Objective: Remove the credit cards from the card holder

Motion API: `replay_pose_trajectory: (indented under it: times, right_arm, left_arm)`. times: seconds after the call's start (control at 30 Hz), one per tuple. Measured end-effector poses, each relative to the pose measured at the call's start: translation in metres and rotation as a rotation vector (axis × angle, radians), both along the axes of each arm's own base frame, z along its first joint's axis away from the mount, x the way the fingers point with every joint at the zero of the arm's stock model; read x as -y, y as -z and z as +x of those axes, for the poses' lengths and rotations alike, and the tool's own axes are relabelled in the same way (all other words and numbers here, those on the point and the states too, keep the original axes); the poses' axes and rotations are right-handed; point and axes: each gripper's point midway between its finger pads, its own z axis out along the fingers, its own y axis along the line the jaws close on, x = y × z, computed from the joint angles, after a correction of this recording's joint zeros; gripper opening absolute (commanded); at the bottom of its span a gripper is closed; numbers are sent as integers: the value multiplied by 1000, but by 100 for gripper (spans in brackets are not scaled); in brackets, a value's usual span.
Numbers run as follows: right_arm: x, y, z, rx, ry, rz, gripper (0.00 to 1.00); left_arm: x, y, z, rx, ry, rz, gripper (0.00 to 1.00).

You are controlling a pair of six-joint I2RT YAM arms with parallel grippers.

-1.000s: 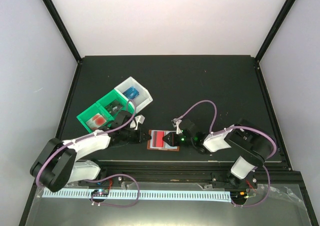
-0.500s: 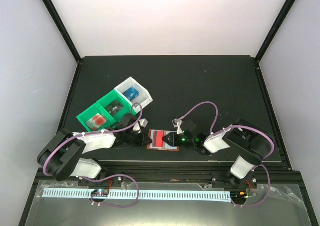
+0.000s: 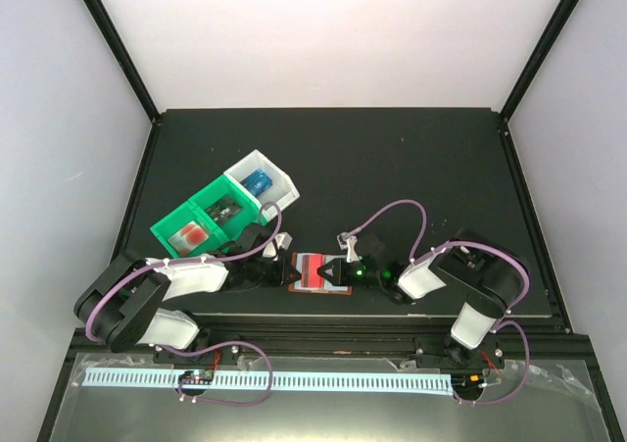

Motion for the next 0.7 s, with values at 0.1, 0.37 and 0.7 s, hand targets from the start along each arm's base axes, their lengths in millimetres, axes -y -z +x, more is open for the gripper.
replay_pose_trajectory:
  times: [0.1, 0.37, 0.7]
  right_arm:
    - [-1, -3, 1, -1, 3, 17, 2]
    - [0, -8, 1, 9, 3, 55, 7]
    - [5, -8, 1, -3, 12, 74, 8]
  left_arm:
    - [-1, 0, 1, 2, -3, 4, 1]
    - [-1, 1, 1, 8, -5, 12, 2]
    - [-1, 1, 1, 9, -6, 14, 2]
